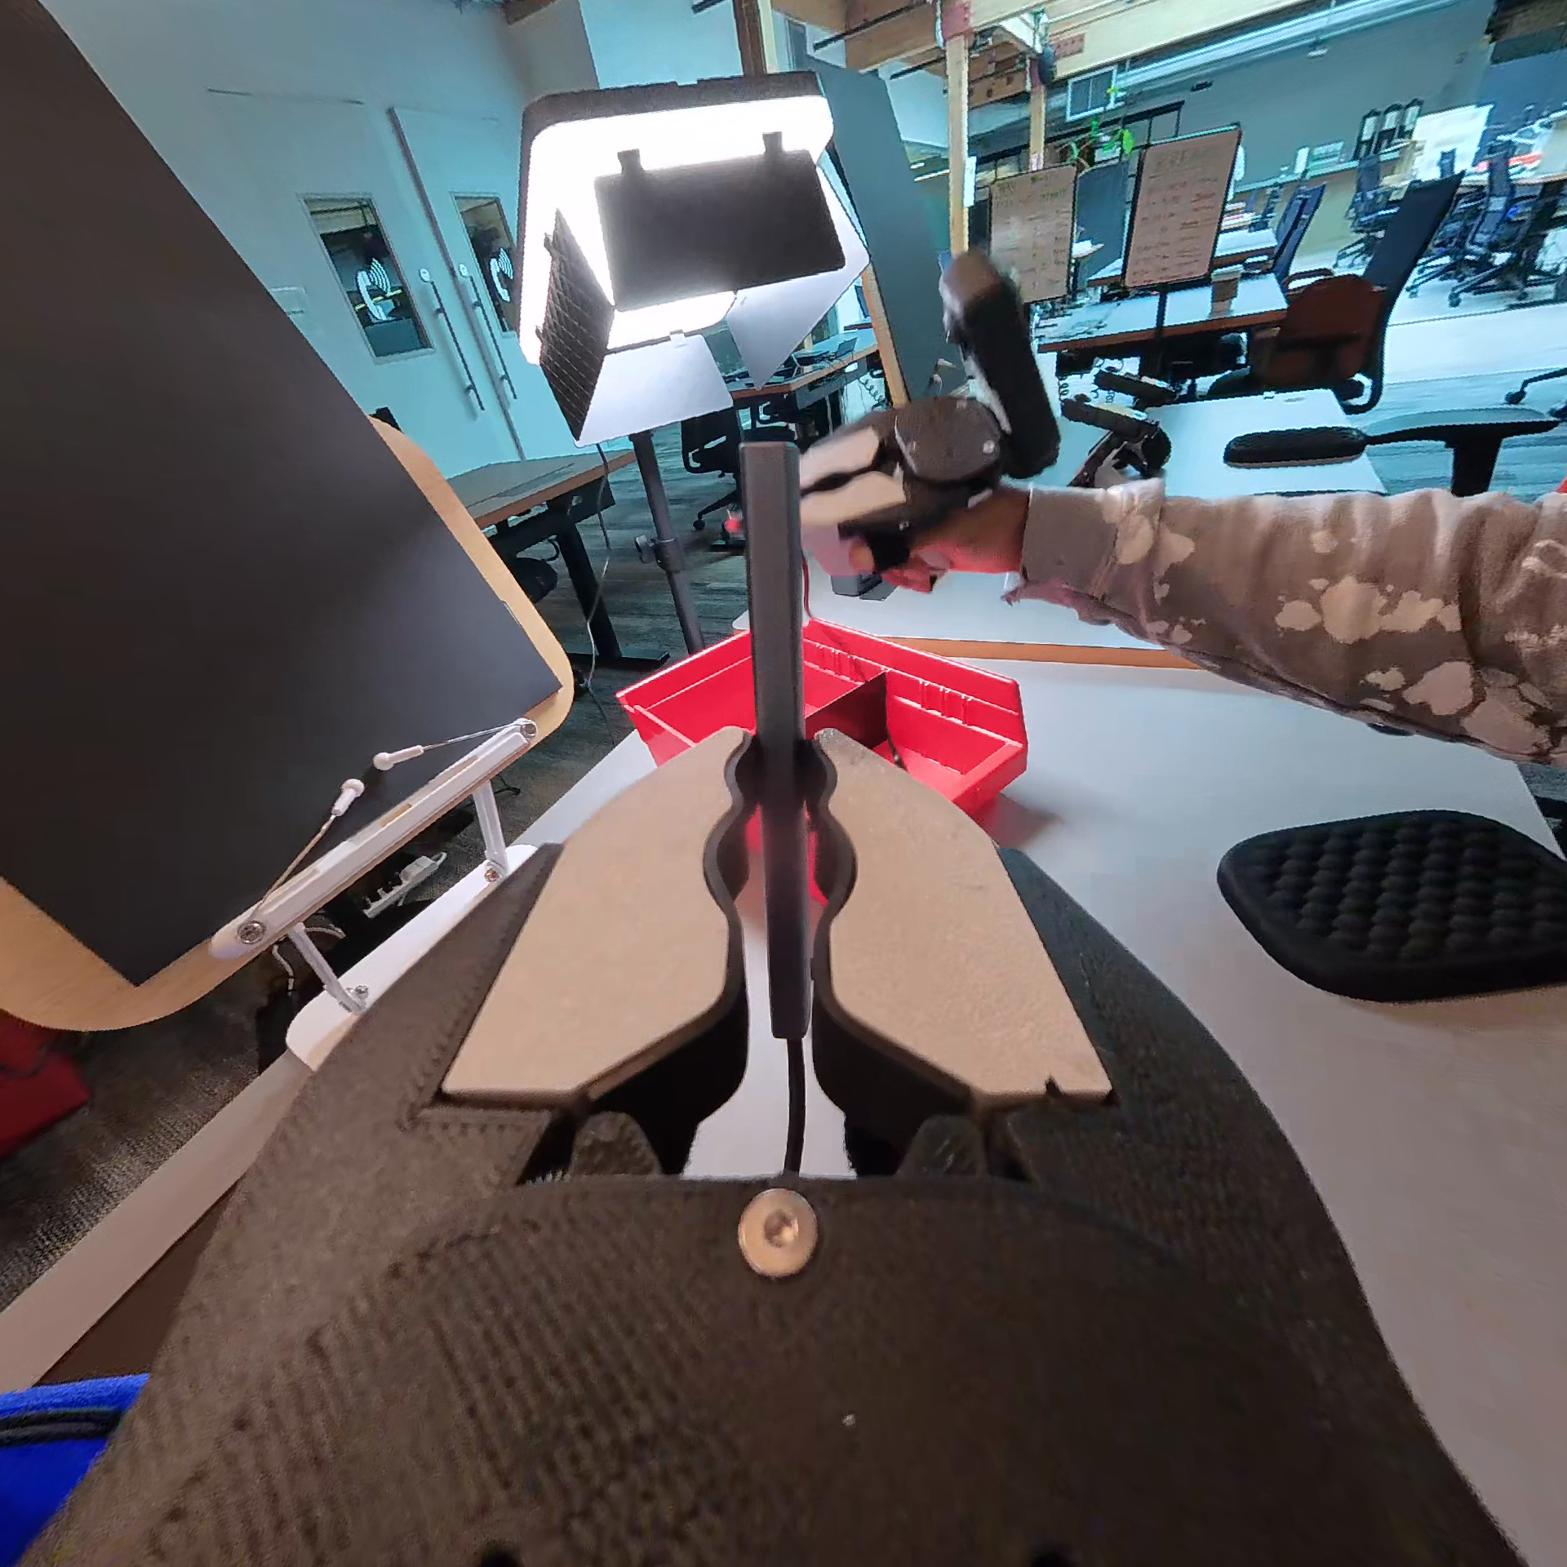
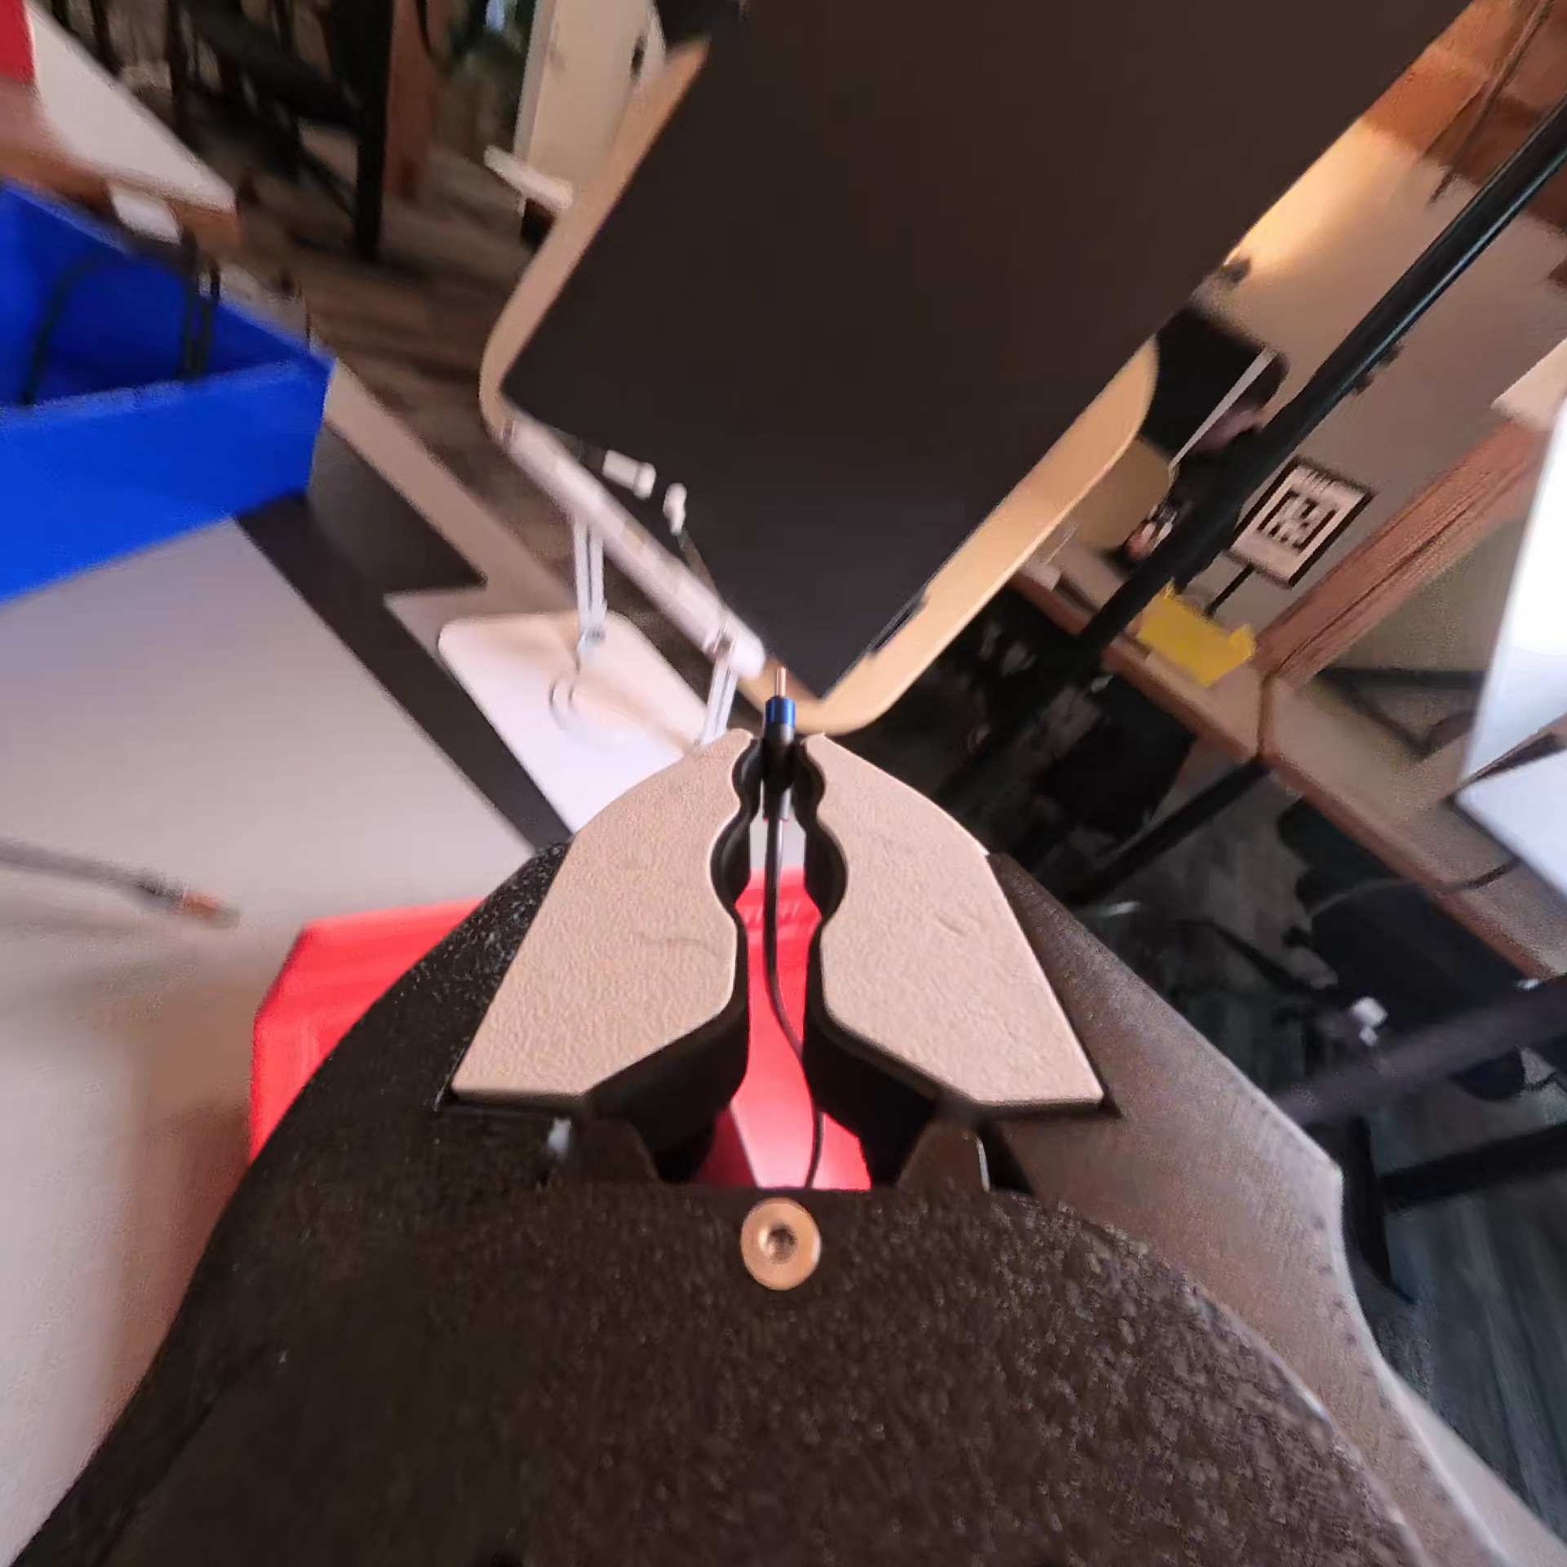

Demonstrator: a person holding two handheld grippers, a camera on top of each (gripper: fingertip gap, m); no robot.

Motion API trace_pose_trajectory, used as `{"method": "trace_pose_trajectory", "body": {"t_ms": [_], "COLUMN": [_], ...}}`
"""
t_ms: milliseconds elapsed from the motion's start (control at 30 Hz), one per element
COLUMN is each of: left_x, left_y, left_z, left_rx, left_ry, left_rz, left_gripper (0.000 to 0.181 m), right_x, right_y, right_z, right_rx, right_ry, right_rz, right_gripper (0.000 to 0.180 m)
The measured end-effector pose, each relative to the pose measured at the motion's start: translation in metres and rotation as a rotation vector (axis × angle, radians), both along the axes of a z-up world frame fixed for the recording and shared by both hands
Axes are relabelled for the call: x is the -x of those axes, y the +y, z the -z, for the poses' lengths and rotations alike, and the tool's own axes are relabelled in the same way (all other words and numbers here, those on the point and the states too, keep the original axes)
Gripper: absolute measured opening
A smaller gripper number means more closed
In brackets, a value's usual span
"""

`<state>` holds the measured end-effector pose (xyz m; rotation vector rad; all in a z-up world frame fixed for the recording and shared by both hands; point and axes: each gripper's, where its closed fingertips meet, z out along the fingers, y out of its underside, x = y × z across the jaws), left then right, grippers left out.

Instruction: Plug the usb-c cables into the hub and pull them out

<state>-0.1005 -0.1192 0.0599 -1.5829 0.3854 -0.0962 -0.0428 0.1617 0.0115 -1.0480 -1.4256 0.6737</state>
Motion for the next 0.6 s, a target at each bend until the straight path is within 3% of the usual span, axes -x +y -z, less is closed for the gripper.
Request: {"method": "trace_pose_trajectory", "body": {"t_ms": [233,333,367,467,600], "left_x": [-0.003,-0.008,-0.009,-0.014,-0.017], "left_y": [0.001,0.004,0.005,0.006,0.010], "left_z": [0.002,0.006,0.007,0.011,0.015], "left_rx": [0.009,0.027,0.031,0.045,0.055], "left_ry": [-0.013,-0.003,0.003,0.014,-0.005], "left_rz": [0.033,0.048,0.053,0.067,0.092], "left_gripper": [0.011,0.011,0.010,0.010,0.010], "right_x": [-0.043,-0.056,-0.058,-0.041,-0.007], "right_y": [-0.013,-0.012,-0.015,-0.036,-0.096], "right_z": [0.136,0.166,0.172,0.156,0.079], "right_rx": [0.019,-0.118,-0.128,-0.081,0.122], "right_ry": [-0.627,-0.859,-0.914,-0.838,-0.458], "right_rz": [-0.068,-0.036,-0.043,-0.087,-0.263], "right_gripper": [0.007,0.009,0.019,0.034,0.040]}}
